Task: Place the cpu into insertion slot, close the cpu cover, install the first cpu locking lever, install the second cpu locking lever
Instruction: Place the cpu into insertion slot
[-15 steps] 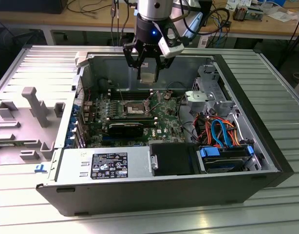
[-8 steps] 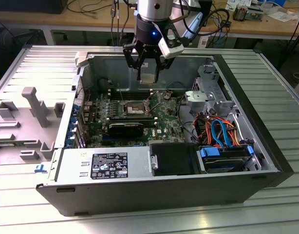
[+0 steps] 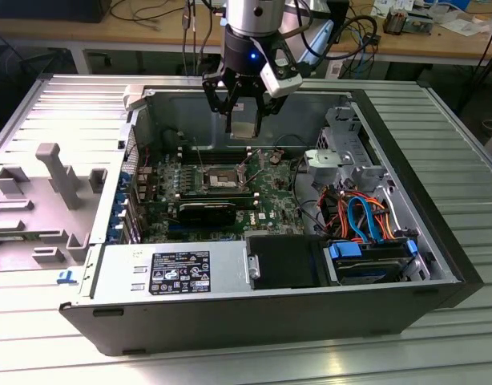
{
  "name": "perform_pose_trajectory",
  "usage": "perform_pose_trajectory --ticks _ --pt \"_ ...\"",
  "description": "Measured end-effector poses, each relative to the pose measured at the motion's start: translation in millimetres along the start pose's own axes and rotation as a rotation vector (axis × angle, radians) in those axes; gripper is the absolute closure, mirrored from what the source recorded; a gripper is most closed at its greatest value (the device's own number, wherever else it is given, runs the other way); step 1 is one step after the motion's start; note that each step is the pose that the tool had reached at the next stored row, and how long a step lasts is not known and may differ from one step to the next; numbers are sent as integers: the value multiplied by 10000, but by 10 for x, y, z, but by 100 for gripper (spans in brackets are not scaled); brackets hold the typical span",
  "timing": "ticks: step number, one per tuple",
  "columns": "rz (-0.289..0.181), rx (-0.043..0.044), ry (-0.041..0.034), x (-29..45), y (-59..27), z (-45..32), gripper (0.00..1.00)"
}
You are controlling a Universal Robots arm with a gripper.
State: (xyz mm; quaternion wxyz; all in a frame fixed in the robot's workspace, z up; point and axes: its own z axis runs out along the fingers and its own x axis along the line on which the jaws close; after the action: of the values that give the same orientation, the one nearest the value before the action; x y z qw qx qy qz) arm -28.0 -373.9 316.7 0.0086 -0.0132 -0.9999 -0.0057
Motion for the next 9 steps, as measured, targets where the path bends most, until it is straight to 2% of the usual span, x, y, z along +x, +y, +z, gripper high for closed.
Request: perform_pose_trajectory --ticks 9 --pt "0 28 0 0 -1 13 46"
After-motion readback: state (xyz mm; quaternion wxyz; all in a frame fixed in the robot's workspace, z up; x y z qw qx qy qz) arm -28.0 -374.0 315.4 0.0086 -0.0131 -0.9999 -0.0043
